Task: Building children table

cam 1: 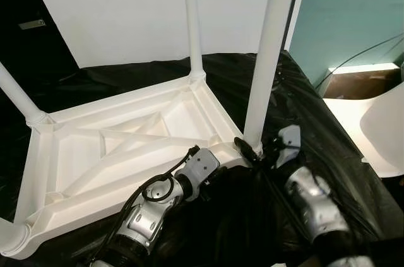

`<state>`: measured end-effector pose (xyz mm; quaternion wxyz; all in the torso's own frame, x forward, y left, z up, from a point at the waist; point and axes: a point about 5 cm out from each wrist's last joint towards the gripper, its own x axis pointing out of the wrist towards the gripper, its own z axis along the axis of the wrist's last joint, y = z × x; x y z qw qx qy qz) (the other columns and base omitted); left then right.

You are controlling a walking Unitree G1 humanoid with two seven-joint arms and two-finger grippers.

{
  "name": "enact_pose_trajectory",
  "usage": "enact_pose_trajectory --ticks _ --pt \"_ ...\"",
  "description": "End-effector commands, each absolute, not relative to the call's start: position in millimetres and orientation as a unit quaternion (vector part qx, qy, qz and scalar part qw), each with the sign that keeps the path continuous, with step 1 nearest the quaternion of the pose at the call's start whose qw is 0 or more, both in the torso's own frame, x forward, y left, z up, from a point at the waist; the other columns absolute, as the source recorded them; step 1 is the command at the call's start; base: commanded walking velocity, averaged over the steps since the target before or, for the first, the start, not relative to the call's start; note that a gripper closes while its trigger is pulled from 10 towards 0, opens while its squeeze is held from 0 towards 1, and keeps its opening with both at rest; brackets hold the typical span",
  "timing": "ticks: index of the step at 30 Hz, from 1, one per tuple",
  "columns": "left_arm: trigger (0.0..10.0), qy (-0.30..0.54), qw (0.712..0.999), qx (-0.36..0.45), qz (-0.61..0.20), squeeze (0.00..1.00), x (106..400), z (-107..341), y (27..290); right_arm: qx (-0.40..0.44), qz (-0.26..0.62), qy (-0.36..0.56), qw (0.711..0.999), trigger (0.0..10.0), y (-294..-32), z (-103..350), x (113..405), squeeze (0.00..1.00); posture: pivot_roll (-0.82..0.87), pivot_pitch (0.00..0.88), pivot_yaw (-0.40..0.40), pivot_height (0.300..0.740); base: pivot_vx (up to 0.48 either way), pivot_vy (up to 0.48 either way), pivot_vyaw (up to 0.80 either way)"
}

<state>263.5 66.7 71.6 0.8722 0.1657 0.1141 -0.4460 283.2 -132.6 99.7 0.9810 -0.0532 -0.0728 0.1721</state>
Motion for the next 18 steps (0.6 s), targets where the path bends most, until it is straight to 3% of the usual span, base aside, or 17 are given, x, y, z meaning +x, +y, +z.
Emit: enact_pose_trajectory --ticks 1,7,8,9,10,14,15,16,17,18 --pt "10.0 0.248 0.839 0.173 -0.452 0.0 236.3 20.6 81.7 -0.071 0.106 -0.062 0.99 0.0 -149.7 95.8 284.0 0.0 0.0 0.0 0.024 0.74 0.0 0.0 0.0" --pt "10.0 0.251 0.838 0.175 -0.452 0.0 235.5 20.5 85.0 -0.081 0.078 -0.058 0.992 0.0 -154.5 97.1 288.7 0.0 0.0 0.0 0.031 0.74 0.0 0.0 0.0" --pt "10.0 0.251 0.838 0.176 -0.452 0.0 235.7 20.7 85.7 -0.085 0.09 -0.052 0.991 8.5 -151.1 96.2 288.5 0.0 0.0 0.0 0.031 0.74 0.0 0.0 0.0" --pt "10.0 0.251 0.838 0.176 -0.452 0.0 235.7 20.7 85.7 -0.085 0.09 -0.052 0.991 8.5 -151.1 96.2 288.5 0.0 0.0 0.0 0.031 0.74 0.0 0.0 0.0" --pt "10.0 0.25 0.838 0.177 -0.452 0.0 236.1 20.9 86.1 -0.094 0.095 -0.044 0.99 10.0 -145.5 94.6 286.3 0.0 0.0 0.0 0.032 0.74 0.0 0.0 0.0" --pt "10.0 0.249 0.839 0.177 -0.451 0.0 237.1 21.2 85.8 -0.101 0.131 -0.03 0.986 10.0 -140.9 91.6 288.3 0.0 0.0 0.0 0.032 0.74 0.0 0.0 0.0" --pt "10.0 0.249 0.839 0.177 -0.451 0.0 237.5 21.4 85.6 -0.104 0.146 -0.034 0.983 10.0 -142.7 93.3 290.2 0.44 -0.01 0.0 0.032 0.74 0.0 0.0 0.0" --pt "10.0 0.249 0.839 0.177 -0.451 0.0 237.5 21.4 85.6 -0.104 0.146 -0.034 0.983 10.0 -142.7 93.3 290.2 0.44 -0.01 0.0 0.032 0.74 0.0 0.0 0.0" --pt "10.0 0.249 0.839 0.178 -0.451 0.0 237.8 21.5 85.5 -0.105 0.153 -0.038 0.982 10.0 -144.4 94.8 291.5 0.89 -0.01 0.0 0.032 0.74 0.0 0.0 0.0" --pt "10.0 0.248 0.839 0.178 -0.451 0.0 238.5 21.8 85.2 -0.105 0.174 -0.039 0.978 10.0 -148.7 98.4 296.4 1.0 -0.01 0.0 0.032 0.74 0.0 0.0 0.0"
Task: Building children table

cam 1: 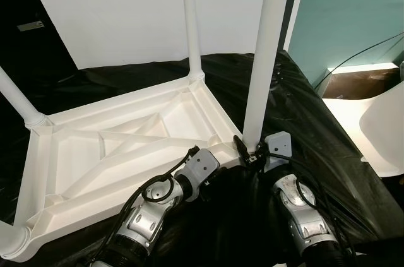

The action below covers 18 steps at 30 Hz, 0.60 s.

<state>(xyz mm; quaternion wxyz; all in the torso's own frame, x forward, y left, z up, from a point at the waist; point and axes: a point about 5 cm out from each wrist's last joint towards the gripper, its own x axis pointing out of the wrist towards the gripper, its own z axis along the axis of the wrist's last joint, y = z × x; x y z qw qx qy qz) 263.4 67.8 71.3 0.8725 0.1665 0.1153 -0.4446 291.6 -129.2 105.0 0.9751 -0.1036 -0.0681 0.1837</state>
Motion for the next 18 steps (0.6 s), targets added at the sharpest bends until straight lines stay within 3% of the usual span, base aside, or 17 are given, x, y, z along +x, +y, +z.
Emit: enact_pose_trajectory --ticks 1,4,5,14,15,18 --pt "10.0 0.248 0.839 0.178 -0.451 0.0 238.5 21.8 85.2 -0.105 0.174 -0.039 0.978 10.0 -148.7 98.4 296.4 1.0 -0.01 0.0 0.032 0.74 0.0 0.0 0.0" --pt "10.0 0.247 0.839 0.178 -0.452 0.0 239.7 22.1 84.4 -0.118 0.231 -0.038 0.965 10.0 -154.1 106.4 304.5 1.0 -0.02 0.0 0.034 0.74 0.0 0.0 0.0" --pt "10.0 0.246 0.838 0.178 -0.453 0.0 240.2 22.3 83.8 -0.127 0.256 -0.041 0.957 10.0 -156.6 110.8 307.3 0.0 -0.02 0.0 0.034 0.74 0.0 0.0 0.0" --pt "10.0 0.246 0.839 0.177 -0.453 0.0 241.2 21.8 82.0 -0.16 0.389 -0.005 0.907 10.0 -170.1 123.2 314.2 0.0 -0.02 0.0 0.026 0.74 0.0 0.0 0.0" --pt "10.0 0.246 0.839 0.177 -0.452 0.0 241.2 21.6 82.2 -0.162 0.407 0.007 0.899 3.6 -172.9 123.1 315.1 0.0 -0.02 0.0 0.026 0.74 0.0 0.0 0.0" --pt "10.0 0.246 0.839 0.177 -0.452 0.0 241.3 21.3 82.1 -0.171 0.416 0.014 0.893 3.6 -178.0 123.7 317.7 0.0 -0.01 0.0 0.024 0.74 0.0 0.0 0.0"
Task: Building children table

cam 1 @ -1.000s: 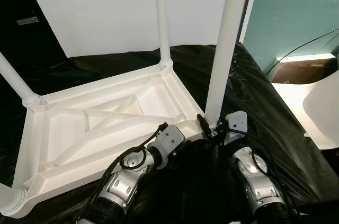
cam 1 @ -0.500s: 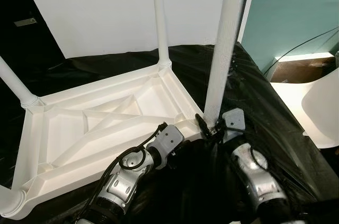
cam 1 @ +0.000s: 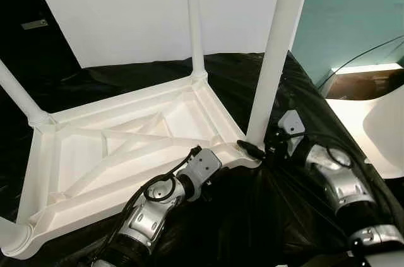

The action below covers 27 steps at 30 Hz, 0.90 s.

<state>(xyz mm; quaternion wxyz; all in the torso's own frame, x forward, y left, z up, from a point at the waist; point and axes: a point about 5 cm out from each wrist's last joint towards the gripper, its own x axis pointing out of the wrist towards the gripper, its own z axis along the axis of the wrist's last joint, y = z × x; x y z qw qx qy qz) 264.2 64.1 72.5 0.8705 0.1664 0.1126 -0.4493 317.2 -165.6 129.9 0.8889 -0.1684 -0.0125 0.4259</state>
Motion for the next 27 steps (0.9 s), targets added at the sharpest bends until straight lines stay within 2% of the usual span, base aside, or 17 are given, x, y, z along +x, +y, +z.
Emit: enact_pose_trajectory --ticks 1,7,14,16,17,18,20,27 --pt "10.0 0.246 0.84 0.177 -0.451 0.0 241.4 21.3 82.3 -0.169 0.425 0.025 0.889 0.0 -181.5 124.3 320.0 0.0 -0.01 0.0 0.024 0.74 0.0 0.0 0.0" --pt "10.0 0.246 0.841 0.177 -0.449 0.0 240.6 21.0 83.1 -0.154 0.438 0.051 0.884 0.0 -189.4 124.1 323.5 0.0 -0.01 0.0 0.019 0.74 0.0 0.0 0.0" --pt "10.0 0.247 0.84 0.177 -0.449 0.0 239.4 20.5 84.0 -0.144 0.452 0.078 0.877 0.0 -187.2 105.9 309.1 0.0 -0.01 0.0 0.019 0.74 0.0 0.0 0.0" --pt "10.0 0.247 0.84 0.178 -0.449 0.0 238.3 20.1 85.1 -0.115 0.367 0.019 0.923 0.0 -178.4 102.0 302.5 0.0 0.0 0.0 0.017 0.74 0.0 0.0 0.0" --pt "10.0 0.248 0.84 0.178 -0.449 0.0 237.8 20.0 85.5 -0.095 0.277 -0.021 0.956 0.0 -177.4 104.6 300.5 0.0 0.0 0.0 0.016 0.74 0.0 0.0 0.0" --pt "10.0 0.248 0.84 0.178 -0.449 0.0 237.8 20.0 85.5 -0.095 0.277 -0.021 0.956 0.0 -177.4 104.6 300.5 0.0 0.0 0.0 0.016 0.74 0.0 0.0 0.0" --pt "10.0 0.248 0.84 0.177 -0.448 0.0 237.4 20.1 85.9 -0.071 0.176 -0.055 0.98 0.0 -175.3 103.5 291.6 0.0 0.0 0.0 0.018 0.74 0.0 0.0 0.0" --pt "10.0 0.249 0.839 0.177 -0.449 0.0 236.8 20.1 86.8 -0.049 0.119 -0.055 0.99 0.0 -164.2 94.8 280.9 0.0 0.0 0.0 0.023 0.74 0.0 0.0 0.0"
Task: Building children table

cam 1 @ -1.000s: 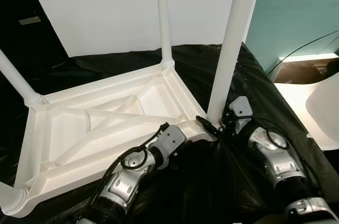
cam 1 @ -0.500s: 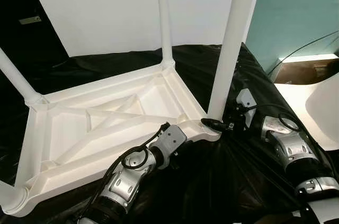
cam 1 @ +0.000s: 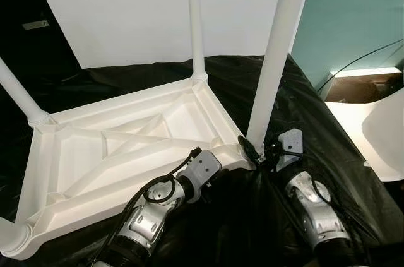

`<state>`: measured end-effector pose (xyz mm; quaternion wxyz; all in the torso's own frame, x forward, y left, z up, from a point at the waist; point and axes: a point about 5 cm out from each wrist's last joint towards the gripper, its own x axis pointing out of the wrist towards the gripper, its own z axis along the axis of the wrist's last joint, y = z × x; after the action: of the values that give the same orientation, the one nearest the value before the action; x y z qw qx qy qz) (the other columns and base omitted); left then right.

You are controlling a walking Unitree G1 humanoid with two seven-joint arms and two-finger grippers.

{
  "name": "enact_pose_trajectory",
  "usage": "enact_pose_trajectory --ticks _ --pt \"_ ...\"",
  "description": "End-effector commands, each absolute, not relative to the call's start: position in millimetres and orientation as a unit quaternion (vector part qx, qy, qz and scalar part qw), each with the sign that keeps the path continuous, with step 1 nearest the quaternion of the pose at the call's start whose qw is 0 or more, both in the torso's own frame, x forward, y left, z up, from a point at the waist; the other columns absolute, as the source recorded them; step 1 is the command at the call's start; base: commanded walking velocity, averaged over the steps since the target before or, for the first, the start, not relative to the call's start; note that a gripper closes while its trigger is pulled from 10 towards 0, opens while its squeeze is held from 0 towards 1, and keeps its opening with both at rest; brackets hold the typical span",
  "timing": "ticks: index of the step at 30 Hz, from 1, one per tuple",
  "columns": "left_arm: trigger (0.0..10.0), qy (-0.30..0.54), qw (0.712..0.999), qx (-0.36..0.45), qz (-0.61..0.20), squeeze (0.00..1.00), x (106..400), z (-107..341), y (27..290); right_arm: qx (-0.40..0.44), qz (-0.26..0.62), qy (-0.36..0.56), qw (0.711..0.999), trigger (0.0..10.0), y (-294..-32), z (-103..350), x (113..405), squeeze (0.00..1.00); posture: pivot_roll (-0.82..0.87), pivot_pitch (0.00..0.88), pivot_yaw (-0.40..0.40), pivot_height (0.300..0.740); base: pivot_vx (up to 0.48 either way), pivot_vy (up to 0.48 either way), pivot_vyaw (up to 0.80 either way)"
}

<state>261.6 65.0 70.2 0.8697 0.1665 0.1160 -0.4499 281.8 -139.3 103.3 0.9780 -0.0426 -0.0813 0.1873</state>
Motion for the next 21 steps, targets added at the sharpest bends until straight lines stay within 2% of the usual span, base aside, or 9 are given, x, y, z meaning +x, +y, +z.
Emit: enact_pose_trajectory --ticks 1,4,5,8,9,21 --pt "10.0 0.25 0.839 0.178 -0.449 0.0 236.7 20.1 87.0 -0.05 0.109 -0.061 0.991 0.0 -162.9 96.2 280.9 0.0 0.0 0.0 0.025 0.74 0.0 0.0 0.0" --pt "10.0 0.25 0.838 0.178 -0.45 0.0 236.6 20.1 87.0 -0.054 0.103 -0.061 0.991 0.0 -160.2 97.9 282.0 0.0 0.0 0.0 0.027 0.74 0.0 0.0 0.0" --pt "10.0 0.25 0.838 0.178 -0.45 0.0 236.6 20.1 86.8 -0.058 0.103 -0.061 0.991 3.3 -157.5 98.1 281.8 0.0 -0.01 0.0 0.03 0.74 0.0 0.0 0.0" --pt "10.0 0.25 0.838 0.178 -0.451 0.0 236.6 20.1 86.7 -0.065 0.113 -0.057 0.99 3.3 -154.2 97.4 281.9 0.0 -0.01 0.0 0.03 0.74 0.0 0.0 0.0" --pt "10.0 0.25 0.838 0.178 -0.451 0.0 236.7 20.1 86.4 -0.069 0.12 -0.056 0.989 10.0 -152.4 97.4 282.3 0.0 -0.01 0.0 0.028 0.74 0.0 0.0 0.0" --pt "10.0 0.246 0.838 0.177 -0.454 0.0 238.5 20.5 82.2 -0.064 0.129 -0.059 0.988 10.0 -148.0 101.7 280.9 0.0 -0.02 0.0 0.024 0.74 0.0 0.0 0.0"
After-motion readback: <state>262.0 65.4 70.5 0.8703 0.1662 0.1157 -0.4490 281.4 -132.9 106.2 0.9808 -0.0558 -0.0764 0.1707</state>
